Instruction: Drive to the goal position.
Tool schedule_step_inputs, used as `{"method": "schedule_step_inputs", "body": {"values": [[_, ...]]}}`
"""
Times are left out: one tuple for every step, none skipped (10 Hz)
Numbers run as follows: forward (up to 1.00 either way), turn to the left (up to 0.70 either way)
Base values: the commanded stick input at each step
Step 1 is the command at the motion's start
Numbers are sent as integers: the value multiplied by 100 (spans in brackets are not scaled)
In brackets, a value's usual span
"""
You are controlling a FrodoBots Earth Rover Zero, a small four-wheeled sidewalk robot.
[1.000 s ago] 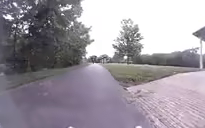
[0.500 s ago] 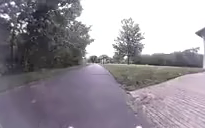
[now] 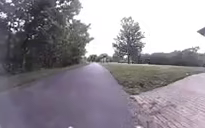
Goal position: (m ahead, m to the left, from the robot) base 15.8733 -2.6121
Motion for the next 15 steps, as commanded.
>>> {"method": "schedule_step_inputs", "body": {"values": [[70, 0], [70, 0], [70, 0], [70, 0], [70, 0], [70, 0], [70, 0], [70, 0], [70, 0], [70, 0], [70, 0], [70, 0], [70, 0], [70, 0], [70, 0]]}}
